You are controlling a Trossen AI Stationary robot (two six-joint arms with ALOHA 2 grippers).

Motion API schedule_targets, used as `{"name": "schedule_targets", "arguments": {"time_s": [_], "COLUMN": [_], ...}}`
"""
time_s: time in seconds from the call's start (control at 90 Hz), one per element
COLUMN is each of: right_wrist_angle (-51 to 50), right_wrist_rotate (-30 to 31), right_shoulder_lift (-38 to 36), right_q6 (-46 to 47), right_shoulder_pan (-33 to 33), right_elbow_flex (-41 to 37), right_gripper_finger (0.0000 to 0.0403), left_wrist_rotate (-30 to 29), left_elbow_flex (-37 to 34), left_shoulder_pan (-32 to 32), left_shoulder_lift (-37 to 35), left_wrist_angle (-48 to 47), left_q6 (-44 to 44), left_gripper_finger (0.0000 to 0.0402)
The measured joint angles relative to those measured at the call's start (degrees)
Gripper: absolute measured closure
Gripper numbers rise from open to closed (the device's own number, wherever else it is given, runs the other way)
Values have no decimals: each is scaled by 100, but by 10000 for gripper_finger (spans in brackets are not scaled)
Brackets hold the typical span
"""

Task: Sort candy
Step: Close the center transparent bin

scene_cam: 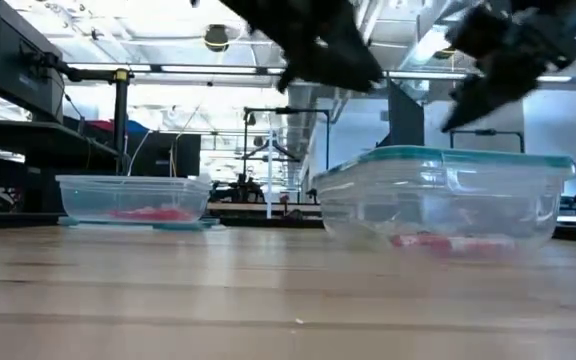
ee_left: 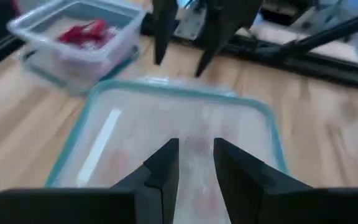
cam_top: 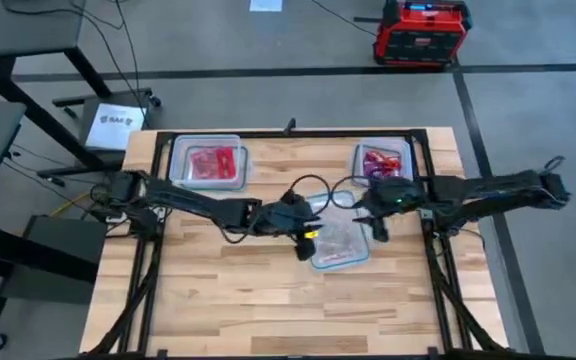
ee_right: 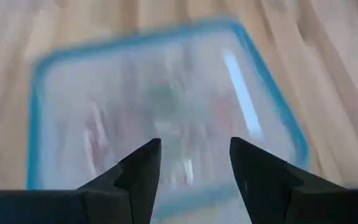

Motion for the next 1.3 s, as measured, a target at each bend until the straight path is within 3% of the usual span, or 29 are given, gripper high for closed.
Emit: {"name": "schedule_targets", "arguments": {"time_s": [0.078,0.167,0.433,0.6,0.767,0.844,1.133,1.3], "right_wrist_angle": [-24,-45,87,404,1357,1788,2942,3393], "right_wrist_rotate": [7,8,146,143,135,130,110,112], "right_shoulder_lift": [-345,-611,-737,-445,109,480,1811,2333], "right_q6": [361,610,658,631,639,572,453,470], "right_shoulder_pan": [19,80,182,226,393,513,808,946], "right_elbow_flex": [-276,-449,-460,-480,-647,-737,-965,-966], "right_gripper_finger": [223,223,223,223,223,223,223,223], "left_wrist_rotate": [176,271,403,321,37,50,6,-45], "left_elbow_flex": [-11,131,561,560,493,367,302,298], "left_shoulder_pan": [68,56,-219,-290,-236,-195,-207,-201], "left_shoulder_lift": [485,764,392,-12,-91,138,1159,1506], "left_wrist_angle": [162,-364,-3408,-3838,-2741,-1838,171,523], "left_q6": [-84,-276,-444,-366,-105,-14,134,118], "left_gripper_finger": [315,315,315,315,315,315,315,315]}}
